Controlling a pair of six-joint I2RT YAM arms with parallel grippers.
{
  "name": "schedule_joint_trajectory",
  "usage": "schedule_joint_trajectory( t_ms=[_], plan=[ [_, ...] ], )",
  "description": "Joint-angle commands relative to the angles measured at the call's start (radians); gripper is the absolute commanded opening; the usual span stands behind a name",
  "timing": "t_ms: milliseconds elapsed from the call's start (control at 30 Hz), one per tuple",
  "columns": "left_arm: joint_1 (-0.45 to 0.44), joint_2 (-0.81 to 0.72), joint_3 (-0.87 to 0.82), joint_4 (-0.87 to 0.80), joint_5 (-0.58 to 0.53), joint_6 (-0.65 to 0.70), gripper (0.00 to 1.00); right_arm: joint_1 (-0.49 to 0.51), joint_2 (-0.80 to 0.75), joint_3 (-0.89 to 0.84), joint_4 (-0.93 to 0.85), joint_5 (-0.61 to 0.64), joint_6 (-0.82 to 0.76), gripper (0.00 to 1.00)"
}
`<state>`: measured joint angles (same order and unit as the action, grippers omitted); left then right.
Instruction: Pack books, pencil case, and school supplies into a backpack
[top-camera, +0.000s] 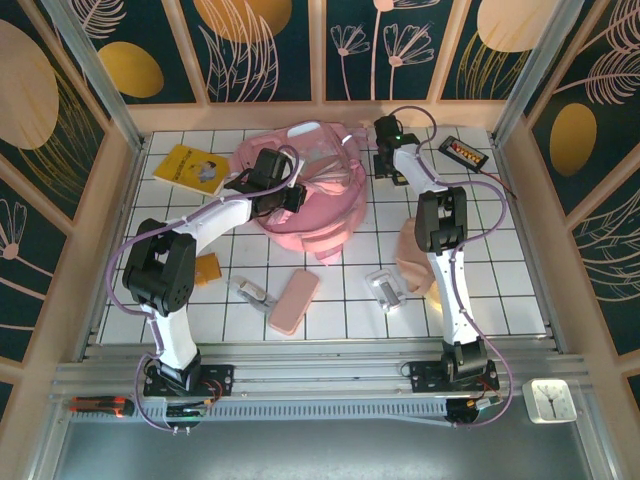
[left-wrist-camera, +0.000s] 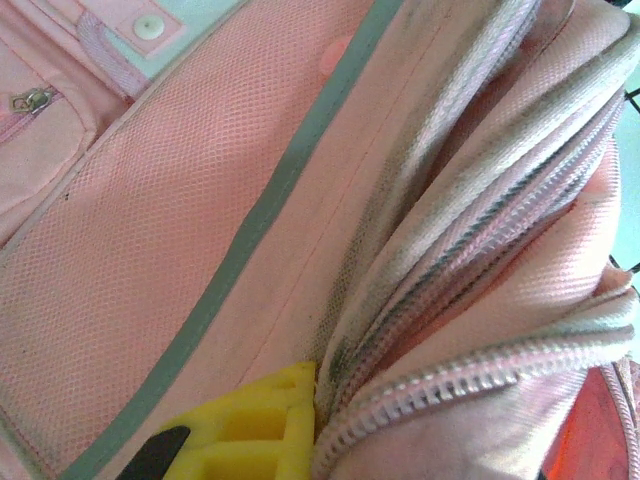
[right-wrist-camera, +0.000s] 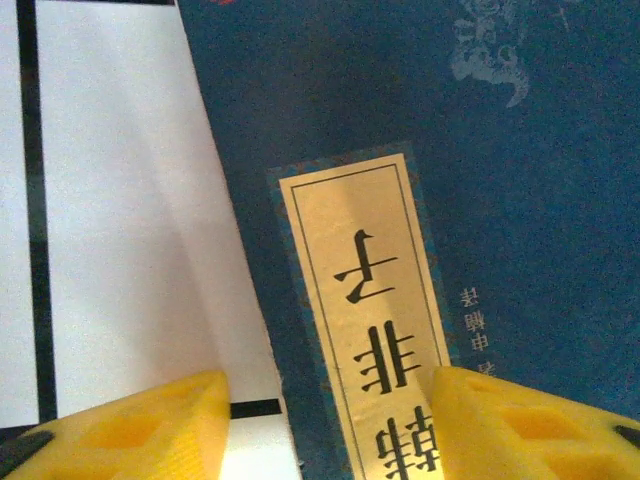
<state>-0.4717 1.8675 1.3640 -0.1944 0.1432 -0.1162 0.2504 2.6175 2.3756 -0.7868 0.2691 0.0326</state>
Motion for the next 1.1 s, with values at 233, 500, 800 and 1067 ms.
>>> schedule_joint_trajectory(
  t_ms=[233, 500, 800, 1067],
  plan=[
    [0.011, -0.013, 0.008, -0.001, 0.021, -0.035, 0.07, -0.024, 0.030, -0.036, -0.080, 0.019, -0.028, 0.00],
    [0.012, -0.034, 0.021, 0.011, 0.019, -0.067, 0.07, -0.038, -0.150, -0.111, -0.053, -0.042, 0.027, 0.00],
    [0.011, -0.084, 0.005, 0.033, 0.003, -0.117, 0.07, -0.049, -0.425, -0.308, 0.005, -0.153, 0.108, 0.00],
    [0.010, -0.070, 0.048, -0.020, -0.060, -0.181, 0.07, -0.045, -0.619, -0.341, -0.037, -0.224, 0.182, 0.00]
  ],
)
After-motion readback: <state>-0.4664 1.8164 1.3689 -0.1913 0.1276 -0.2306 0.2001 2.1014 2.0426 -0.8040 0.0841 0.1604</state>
